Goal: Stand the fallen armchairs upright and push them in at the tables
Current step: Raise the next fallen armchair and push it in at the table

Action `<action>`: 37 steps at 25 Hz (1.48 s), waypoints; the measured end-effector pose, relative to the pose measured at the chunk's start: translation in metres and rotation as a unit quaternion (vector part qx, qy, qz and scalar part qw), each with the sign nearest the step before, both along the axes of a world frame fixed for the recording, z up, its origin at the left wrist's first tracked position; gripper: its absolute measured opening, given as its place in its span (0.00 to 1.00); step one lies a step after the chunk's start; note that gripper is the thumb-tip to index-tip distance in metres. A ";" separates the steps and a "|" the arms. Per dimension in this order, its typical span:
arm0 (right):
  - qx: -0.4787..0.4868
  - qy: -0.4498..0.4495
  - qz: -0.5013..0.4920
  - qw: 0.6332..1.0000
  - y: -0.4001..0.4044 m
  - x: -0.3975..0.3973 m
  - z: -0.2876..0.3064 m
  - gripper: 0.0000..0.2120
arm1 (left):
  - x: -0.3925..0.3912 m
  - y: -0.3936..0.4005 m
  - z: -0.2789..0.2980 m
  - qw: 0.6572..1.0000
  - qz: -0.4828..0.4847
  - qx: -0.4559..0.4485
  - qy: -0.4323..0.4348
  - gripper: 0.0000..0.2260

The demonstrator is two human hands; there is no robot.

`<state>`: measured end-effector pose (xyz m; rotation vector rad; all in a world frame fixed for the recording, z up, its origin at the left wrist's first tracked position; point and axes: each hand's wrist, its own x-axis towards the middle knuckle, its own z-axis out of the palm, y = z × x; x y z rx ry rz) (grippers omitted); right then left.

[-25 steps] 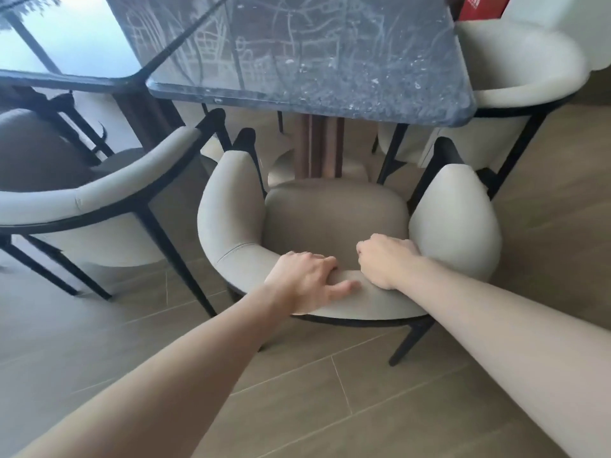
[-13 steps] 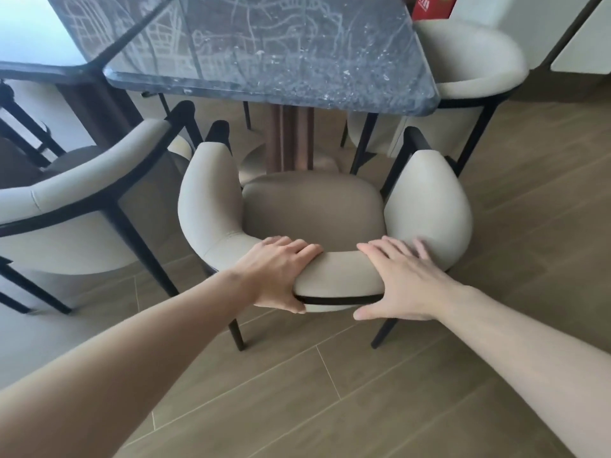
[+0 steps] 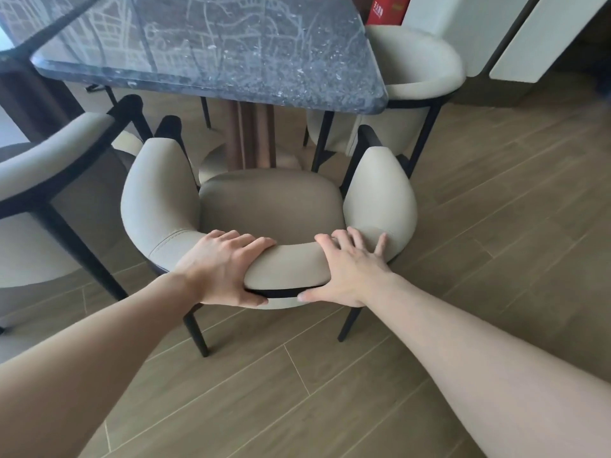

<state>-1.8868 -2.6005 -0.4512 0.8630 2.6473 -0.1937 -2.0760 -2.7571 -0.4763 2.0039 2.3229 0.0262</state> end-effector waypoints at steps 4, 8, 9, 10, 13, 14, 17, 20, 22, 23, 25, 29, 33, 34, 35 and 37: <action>0.006 0.007 -0.009 1.000 -0.001 0.000 -0.004 0.52 | -0.001 -0.001 -0.003 1.000 -0.005 0.014 -0.007 0.44; 0.003 0.004 -0.024 1.000 -0.004 -0.003 -0.003 0.58 | -0.005 -0.001 0.003 1.000 -0.014 0.003 -0.024 0.45; 0.008 0.007 -0.021 1.000 -0.005 -0.003 -0.004 0.59 | -0.006 -0.003 0.004 1.000 -0.012 -0.008 -0.021 0.45; 0.018 0.016 -0.020 1.000 -0.004 -0.002 -0.007 0.60 | -0.005 -0.002 0.003 1.000 -0.012 -0.019 -0.012 0.45; 0.038 0.011 -0.020 0.999 -0.002 -0.002 -0.009 0.62 | -0.008 0.005 0.010 0.996 -0.028 -0.081 -0.024 0.49; 0.044 0.013 -0.021 0.999 -0.003 0.000 -0.010 0.63 | -0.008 0.007 0.010 0.994 -0.035 -0.100 -0.014 0.50; 0.065 0.018 -0.012 0.998 -0.003 0.002 -0.013 0.63 | -0.007 0.008 0.011 0.991 -0.026 -0.127 0.011 0.48; 0.087 0.012 0.018 0.996 -0.001 -0.001 -0.010 0.59 | -0.010 0.012 0.011 0.994 -0.042 -0.100 0.018 0.39; 0.101 0.009 0.063 0.993 0.002 -0.002 -0.009 0.57 | -0.010 0.014 0.014 0.993 -0.060 -0.093 0.042 0.37; 0.100 0.004 0.084 0.991 0.005 -0.005 -0.007 0.56 | -0.011 0.015 0.016 0.992 -0.069 -0.089 0.053 0.37; 0.093 -0.020 0.116 0.989 0.008 -0.014 -0.002 0.52 | -0.012 0.015 0.018 0.992 -0.072 -0.088 0.054 0.37; 0.131 -0.054 0.162 0.977 0.011 -0.024 0.004 0.43 | -0.014 0.014 0.015 0.993 -0.069 -0.082 0.049 0.37; 0.158 -0.036 0.188 0.969 0.012 -0.030 0.001 0.43 | -0.020 0.016 0.012 0.991 -0.099 -0.059 0.071 0.40; 0.159 -0.033 0.190 0.968 0.012 -0.032 -0.001 0.43 | -0.024 0.016 0.012 0.990 -0.103 -0.060 0.077 0.41; 0.161 -0.031 0.191 0.968 0.014 -0.034 -0.002 0.43 | -0.028 0.017 0.012 0.989 -0.107 -0.058 0.082 0.42; 0.161 -0.024 0.190 0.968 0.020 -0.040 0.001 0.41 | -0.036 0.023 0.015 0.989 -0.108 -0.059 0.082 0.42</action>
